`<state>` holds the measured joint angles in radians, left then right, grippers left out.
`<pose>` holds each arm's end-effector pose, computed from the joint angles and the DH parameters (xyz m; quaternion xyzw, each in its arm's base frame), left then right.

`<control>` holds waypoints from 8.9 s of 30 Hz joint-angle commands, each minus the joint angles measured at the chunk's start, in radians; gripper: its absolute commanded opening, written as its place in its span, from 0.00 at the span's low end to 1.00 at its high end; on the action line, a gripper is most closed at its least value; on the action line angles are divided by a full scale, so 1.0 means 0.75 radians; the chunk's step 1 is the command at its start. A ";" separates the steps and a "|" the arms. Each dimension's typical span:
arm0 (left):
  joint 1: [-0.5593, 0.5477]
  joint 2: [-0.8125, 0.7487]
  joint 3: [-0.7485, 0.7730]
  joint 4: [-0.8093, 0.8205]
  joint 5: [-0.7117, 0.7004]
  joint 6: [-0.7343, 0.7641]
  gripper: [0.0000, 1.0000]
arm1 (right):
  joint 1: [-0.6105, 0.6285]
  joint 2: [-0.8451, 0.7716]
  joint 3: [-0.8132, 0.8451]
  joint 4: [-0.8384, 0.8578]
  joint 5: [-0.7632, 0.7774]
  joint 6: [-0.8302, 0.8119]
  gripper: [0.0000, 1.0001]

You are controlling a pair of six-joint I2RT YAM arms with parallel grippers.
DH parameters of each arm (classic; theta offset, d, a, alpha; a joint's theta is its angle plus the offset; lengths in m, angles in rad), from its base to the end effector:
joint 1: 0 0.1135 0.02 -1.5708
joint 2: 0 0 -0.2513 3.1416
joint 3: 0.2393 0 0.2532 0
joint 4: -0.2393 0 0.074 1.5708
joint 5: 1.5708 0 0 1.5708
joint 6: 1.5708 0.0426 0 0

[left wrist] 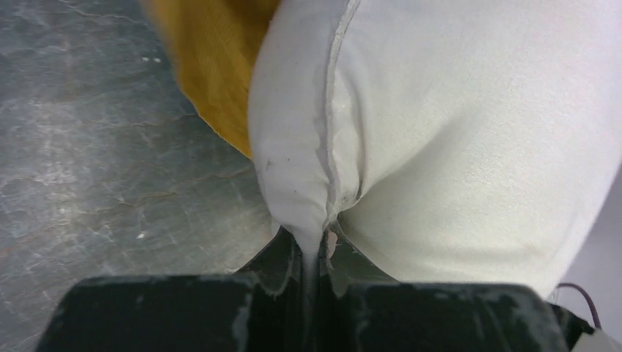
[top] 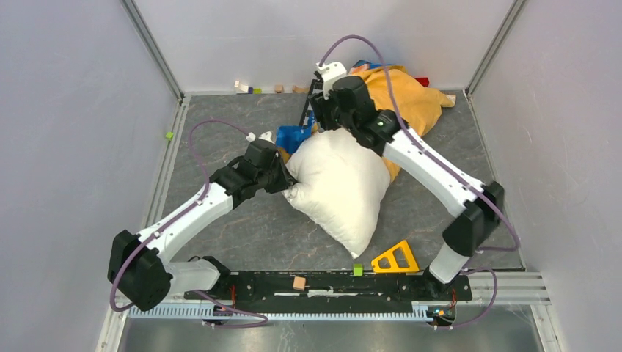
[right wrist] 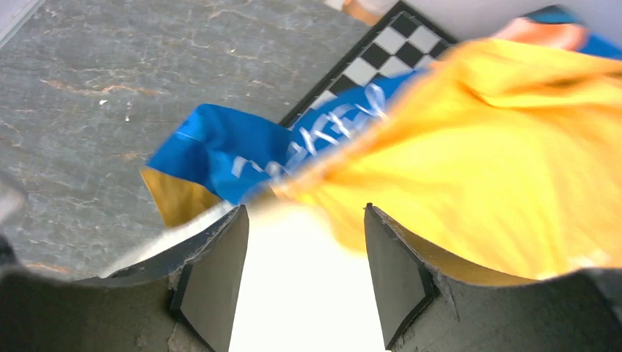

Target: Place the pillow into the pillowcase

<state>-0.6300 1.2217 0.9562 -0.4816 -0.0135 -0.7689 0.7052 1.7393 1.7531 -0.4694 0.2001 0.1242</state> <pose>0.2207 -0.1602 0.2638 -0.0663 0.9140 -0.2530 0.3103 0.3186 0.2601 0.3737 -0.1912 0.8240 0.1346 0.5160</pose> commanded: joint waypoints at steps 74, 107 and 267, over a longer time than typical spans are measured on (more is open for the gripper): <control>0.171 -0.170 0.120 -0.160 -0.036 0.212 1.00 | 0.227 -0.620 -0.704 0.003 0.575 0.006 0.98; -0.246 0.026 -0.249 0.333 -0.271 -0.221 0.31 | 0.102 -0.890 -1.430 0.365 0.805 0.113 0.56; -0.069 0.008 0.123 0.074 -0.247 -0.039 0.55 | 0.064 -0.014 0.099 0.070 0.138 -0.121 0.00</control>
<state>-0.6903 1.2434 0.9752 -0.4255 -0.1883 -0.8207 0.8429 1.6402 1.7351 -0.6224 0.4191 0.0040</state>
